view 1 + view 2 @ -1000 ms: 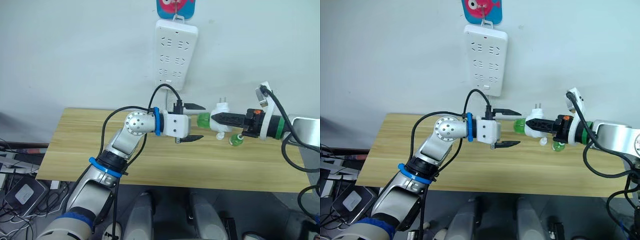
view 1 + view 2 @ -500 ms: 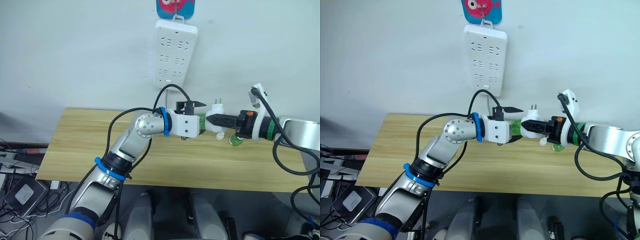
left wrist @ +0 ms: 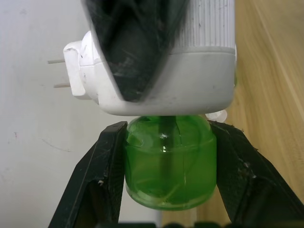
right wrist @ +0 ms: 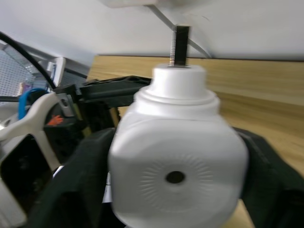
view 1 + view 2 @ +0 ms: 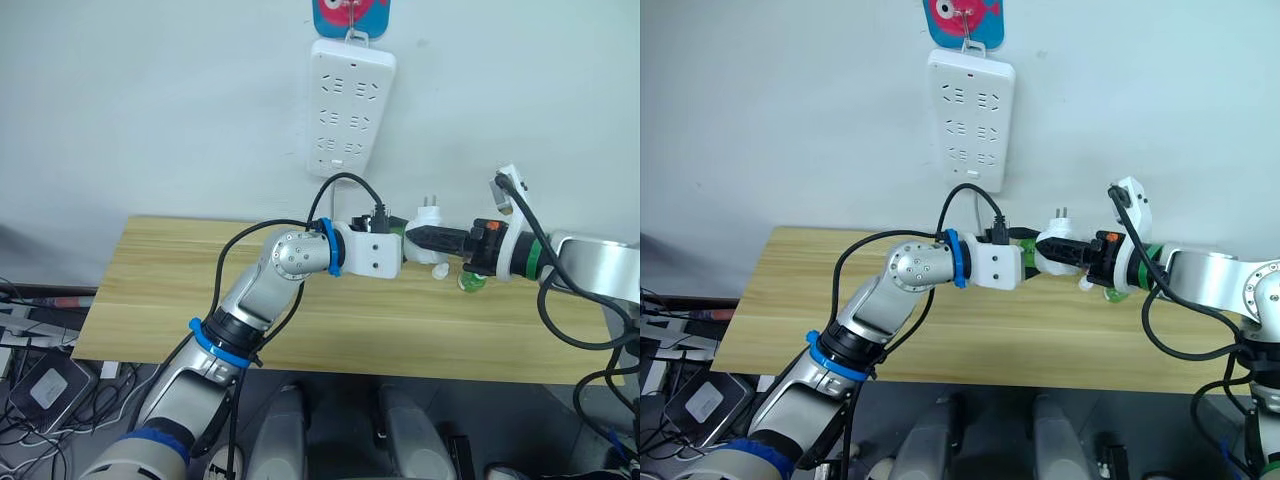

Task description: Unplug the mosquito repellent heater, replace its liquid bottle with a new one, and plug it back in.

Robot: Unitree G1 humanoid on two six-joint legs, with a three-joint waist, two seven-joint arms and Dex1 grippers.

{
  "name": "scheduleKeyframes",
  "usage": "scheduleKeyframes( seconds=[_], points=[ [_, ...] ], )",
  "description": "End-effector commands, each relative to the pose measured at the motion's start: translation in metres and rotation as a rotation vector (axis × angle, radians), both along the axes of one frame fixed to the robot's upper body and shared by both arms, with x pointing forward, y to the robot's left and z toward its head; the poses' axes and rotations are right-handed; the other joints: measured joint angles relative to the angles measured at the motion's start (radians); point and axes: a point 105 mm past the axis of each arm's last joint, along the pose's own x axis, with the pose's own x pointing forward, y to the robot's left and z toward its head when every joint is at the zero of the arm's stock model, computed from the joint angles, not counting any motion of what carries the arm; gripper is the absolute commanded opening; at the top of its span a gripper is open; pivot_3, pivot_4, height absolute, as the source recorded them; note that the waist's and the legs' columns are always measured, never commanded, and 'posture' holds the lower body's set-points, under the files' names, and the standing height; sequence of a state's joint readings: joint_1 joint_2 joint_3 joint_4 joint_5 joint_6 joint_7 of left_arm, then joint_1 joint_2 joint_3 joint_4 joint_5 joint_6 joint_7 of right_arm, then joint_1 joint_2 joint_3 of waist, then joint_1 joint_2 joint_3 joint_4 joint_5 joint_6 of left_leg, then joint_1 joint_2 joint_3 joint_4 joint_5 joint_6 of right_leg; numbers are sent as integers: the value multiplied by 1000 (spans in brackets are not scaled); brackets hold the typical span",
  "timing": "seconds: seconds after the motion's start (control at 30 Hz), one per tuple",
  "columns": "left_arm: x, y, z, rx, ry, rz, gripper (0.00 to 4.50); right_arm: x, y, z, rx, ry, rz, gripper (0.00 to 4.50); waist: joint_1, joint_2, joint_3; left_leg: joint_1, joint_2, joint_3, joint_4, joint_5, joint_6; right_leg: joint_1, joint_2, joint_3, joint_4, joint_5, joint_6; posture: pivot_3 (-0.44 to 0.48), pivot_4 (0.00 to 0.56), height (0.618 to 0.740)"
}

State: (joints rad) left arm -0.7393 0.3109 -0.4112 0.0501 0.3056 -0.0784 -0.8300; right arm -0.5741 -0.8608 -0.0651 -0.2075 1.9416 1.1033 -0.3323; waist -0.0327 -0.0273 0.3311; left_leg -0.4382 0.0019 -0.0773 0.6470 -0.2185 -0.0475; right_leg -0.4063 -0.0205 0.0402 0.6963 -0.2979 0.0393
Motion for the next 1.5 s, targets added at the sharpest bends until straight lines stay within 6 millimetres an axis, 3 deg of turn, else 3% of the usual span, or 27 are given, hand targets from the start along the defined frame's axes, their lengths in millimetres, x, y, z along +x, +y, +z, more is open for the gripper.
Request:
scheduleKeyframes(
  seconds=[0.03,0.27,0.47,0.67,0.93,1.23,1.5],
  points=[
    [-6,-8,5,-5,-44,-43,2256,-12,6,25,10,-102,67,4456,0,0,0,0,0,0,0,0,0,0,0,0,0,0,0,0,284,740],
    [3,2,5,-215,50,34,2256,-33,-7,34,-83,-239,55,4456,1,0,-1,-1,0,-1,0,0,0,0,-1,-1,-1,0,0,-21,271,740],
    [1,1,21,-588,204,91,2256,-52,8,31,-65,-376,-8,4456,-1,0,-1,0,1,-1,1,0,0,0,-1,0,1,0,0,-46,264,740],
    [-7,0,37,-856,336,44,2256,-44,13,17,-138,-498,-129,4456,-2,0,-5,0,0,0,3,2,-3,0,0,0,1,0,0,-61,262,740],
    [-12,-3,38,-851,348,1,2256,-24,13,35,-67,-618,-291,4456,-9,0,-6,1,0,1,2,2,-4,0,1,1,1,0,0,-71,264,740],
    [-9,-7,32,-853,407,24,2256,-20,33,47,11,-654,-285,4456,-21,0,-6,1,0,1,1,2,-3,0,1,1,2,0,0,-65,265,740],
    [-13,-10,35,-861,411,12,2256,-11,35,47,12,-663,-313,4456,-22,0,-6,1,0,0,1,2,-3,0,1,0,2,0,0,-53,266,740]
  ],
)
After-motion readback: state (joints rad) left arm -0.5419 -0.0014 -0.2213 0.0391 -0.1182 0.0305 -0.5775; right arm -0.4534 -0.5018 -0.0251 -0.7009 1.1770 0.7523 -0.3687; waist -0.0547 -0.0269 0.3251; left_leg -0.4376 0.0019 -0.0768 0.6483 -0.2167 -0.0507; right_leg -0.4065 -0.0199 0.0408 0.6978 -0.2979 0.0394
